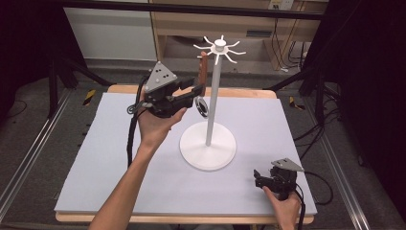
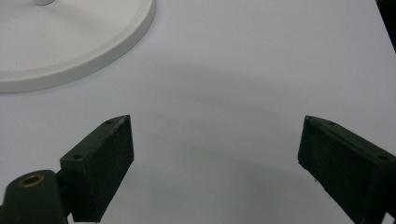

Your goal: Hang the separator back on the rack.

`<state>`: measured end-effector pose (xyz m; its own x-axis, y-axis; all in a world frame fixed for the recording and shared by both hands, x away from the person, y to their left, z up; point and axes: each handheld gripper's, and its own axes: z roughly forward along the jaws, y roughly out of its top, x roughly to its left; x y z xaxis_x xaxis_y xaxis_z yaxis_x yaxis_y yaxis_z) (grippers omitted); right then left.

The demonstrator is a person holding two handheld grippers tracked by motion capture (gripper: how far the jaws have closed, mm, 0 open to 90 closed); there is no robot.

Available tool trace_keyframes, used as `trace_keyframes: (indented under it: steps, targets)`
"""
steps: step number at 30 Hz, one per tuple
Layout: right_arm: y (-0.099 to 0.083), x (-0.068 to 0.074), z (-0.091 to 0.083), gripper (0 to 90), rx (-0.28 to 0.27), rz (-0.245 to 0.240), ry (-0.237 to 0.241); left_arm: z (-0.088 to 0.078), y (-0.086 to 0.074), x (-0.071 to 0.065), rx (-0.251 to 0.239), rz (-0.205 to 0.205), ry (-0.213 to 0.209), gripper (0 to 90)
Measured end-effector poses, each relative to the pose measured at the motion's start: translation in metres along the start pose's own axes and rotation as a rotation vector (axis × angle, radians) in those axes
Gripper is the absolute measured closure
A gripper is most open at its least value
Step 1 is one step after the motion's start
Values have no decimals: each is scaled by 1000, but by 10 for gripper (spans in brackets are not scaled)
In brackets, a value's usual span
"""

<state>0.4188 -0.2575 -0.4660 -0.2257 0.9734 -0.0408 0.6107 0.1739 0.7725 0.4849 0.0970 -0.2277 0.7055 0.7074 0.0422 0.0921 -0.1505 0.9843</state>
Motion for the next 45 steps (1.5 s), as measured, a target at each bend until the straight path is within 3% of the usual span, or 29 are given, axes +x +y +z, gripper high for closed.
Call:
trace_keyframes:
  steps: [8,18,21,25,27,28,31,33,45]
  targets:
    - [-1,2,1,109,11,3,-1,-24,-20,10,15,-35,-2,458]
    - [-2,-1,1,110,15,8,-6,-49,-54,25,42,-48,12,409]
    - [-3,0,1,111,17,7,-9,-56,-80,29,73,-53,12,406]
    - [-2,0,1,124,17,3,-6,-58,-104,34,117,-67,23,398]
    - [-2,0,1,124,17,4,-2,-58,-107,35,126,-67,23,394]
    - [-2,1,1,125,14,3,1,-59,-119,37,149,-72,31,391]
    - [-2,1,0,125,12,4,4,-61,-131,38,170,-76,33,388]
    - [-2,1,-1,125,14,11,12,-64,-147,40,207,-79,39,389]
    - [-2,-1,-1,124,22,12,-2,-70,-198,49,326,-104,78,392]
